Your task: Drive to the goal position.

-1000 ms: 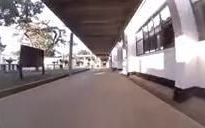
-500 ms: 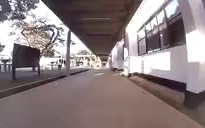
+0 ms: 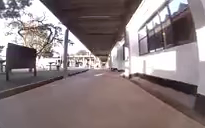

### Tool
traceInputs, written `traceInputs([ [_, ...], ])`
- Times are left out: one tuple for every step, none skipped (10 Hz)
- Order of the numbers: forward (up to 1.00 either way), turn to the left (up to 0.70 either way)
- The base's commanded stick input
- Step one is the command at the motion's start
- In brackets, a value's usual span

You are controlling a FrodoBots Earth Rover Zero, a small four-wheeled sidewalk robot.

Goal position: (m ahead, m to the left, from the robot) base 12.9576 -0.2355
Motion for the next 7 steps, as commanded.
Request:
traceInputs([
  [0.70,0.00],
  [0.70,0.00],
  [0.70,0.00],
  [0.70,0.00],
  [0.70,0.00],
  [0.70,0.00],
  [0.70,0.00],
])
